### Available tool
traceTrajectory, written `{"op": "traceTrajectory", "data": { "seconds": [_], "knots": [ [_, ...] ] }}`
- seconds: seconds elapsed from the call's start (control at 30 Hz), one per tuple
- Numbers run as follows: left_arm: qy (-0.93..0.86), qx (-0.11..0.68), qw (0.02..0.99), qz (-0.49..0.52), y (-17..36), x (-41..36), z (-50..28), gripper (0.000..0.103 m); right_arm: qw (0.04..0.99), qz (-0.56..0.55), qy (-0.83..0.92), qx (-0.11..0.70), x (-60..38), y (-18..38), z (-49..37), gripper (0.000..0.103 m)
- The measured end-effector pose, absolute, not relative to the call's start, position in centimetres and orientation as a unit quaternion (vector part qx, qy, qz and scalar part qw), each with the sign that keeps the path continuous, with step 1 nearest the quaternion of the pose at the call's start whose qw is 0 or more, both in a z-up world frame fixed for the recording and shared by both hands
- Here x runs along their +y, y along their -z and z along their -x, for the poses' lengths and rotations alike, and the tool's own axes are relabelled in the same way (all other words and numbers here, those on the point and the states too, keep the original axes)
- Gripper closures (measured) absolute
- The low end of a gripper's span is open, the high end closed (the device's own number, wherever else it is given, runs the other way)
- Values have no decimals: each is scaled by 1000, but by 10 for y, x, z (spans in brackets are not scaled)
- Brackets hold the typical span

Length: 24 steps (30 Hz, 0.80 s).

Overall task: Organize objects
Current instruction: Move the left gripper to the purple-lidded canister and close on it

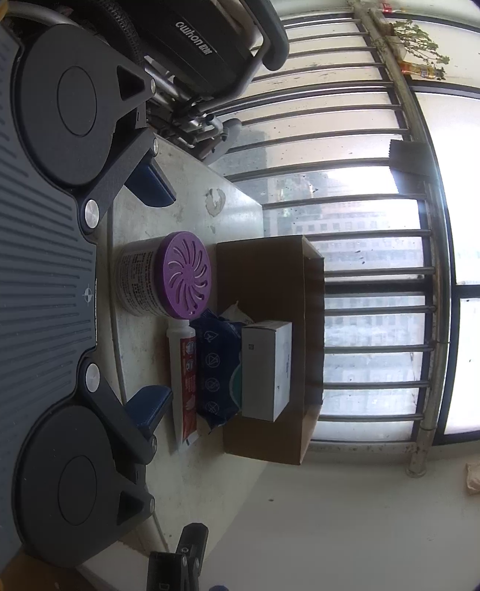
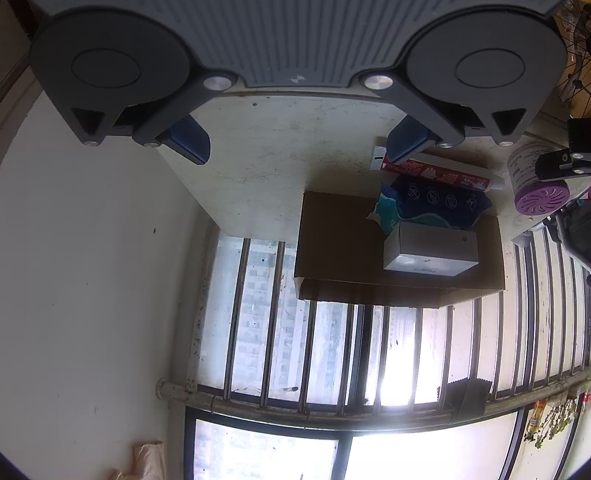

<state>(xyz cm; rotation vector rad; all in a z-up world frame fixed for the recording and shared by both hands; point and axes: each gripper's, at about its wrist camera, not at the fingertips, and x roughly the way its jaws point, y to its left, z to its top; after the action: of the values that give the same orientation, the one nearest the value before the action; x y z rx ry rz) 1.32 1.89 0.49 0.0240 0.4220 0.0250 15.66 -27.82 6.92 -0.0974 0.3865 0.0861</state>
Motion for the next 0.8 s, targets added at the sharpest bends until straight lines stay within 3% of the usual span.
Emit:
{"op": "traceTrajectory", "data": {
  "seconds": [0.3, 0.8],
  "knots": [
    [31, 206, 977, 42, 1, 48, -18, 0, 969, 13, -124, 213, -274, -73, -156, 0],
    [64, 194, 979, 3, 23, 60, -23, 0, 945, -29, -232, 227, -251, -85, -174, 0]
  ]
}}
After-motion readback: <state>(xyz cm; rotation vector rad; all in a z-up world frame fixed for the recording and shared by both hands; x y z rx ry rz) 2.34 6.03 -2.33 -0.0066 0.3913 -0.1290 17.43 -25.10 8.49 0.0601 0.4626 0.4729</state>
